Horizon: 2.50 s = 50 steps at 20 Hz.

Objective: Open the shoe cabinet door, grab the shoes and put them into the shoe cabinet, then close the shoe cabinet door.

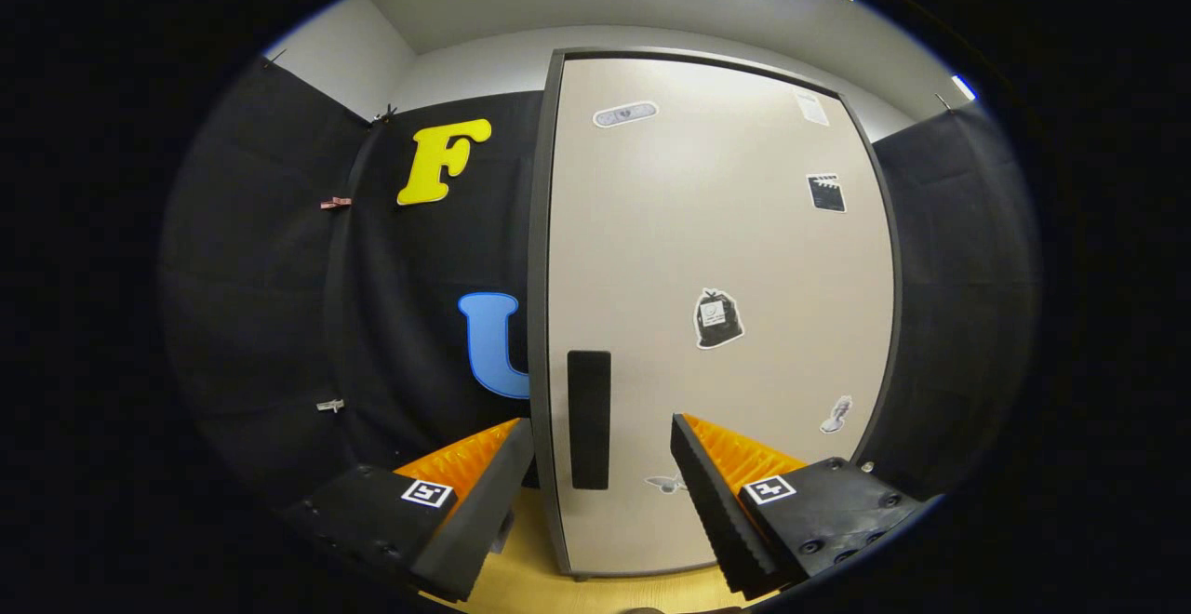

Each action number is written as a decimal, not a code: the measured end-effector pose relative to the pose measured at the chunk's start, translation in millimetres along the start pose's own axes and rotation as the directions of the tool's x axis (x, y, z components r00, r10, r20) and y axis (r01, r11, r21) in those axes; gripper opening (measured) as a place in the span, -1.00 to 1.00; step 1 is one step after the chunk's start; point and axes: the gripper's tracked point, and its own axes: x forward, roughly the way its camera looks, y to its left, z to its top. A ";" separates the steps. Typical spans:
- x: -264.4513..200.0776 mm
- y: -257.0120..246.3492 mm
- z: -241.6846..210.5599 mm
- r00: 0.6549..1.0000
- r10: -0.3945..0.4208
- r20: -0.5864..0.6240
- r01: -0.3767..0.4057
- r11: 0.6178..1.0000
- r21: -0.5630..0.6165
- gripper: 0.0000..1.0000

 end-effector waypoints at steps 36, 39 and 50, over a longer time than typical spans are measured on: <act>58.7 3.4 -34.8 0.995 -0.050 -0.082 0.048 0.999 -0.025 -0.34; 45.5 2.9 -34.7 0.996 -0.023 -0.090 0.022 1.000 -0.012 -0.34; -15.4 -11.1 -29.5 0.993 0.050 -0.103 -0.048 0.999 0.023 -0.64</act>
